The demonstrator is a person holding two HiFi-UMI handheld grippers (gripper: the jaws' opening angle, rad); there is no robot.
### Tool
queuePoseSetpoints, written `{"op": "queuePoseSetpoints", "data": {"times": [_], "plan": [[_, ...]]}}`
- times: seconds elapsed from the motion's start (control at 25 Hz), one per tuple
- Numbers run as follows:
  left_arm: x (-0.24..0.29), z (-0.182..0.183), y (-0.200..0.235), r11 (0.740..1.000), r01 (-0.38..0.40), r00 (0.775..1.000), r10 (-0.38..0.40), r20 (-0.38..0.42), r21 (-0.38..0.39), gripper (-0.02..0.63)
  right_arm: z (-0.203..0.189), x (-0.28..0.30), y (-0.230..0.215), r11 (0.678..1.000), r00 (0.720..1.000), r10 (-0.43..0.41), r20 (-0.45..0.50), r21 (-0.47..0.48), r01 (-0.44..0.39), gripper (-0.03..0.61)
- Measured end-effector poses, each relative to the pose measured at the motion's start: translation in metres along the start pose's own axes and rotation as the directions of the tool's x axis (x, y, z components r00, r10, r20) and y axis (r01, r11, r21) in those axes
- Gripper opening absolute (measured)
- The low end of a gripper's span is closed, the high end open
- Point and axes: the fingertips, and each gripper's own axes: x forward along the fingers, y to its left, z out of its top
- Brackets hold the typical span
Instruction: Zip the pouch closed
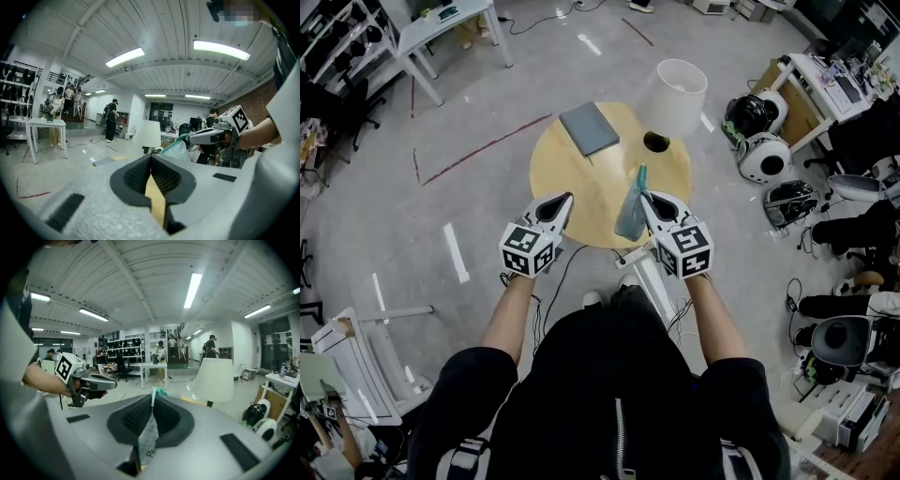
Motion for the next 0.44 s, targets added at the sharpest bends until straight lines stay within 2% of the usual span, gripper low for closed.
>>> {"op": "queuePoseSetpoints", "data": {"times": [0.44], "plan": [[-0.0026,-0.0045,0.0047,1.000,0.002,1.000,-0.002,0.001,-0.006,0.003,-0.0015,0.0028,0.0060,1.000,1.000,0.007,-0.003,-0.017,-0.007,0.014]]}}
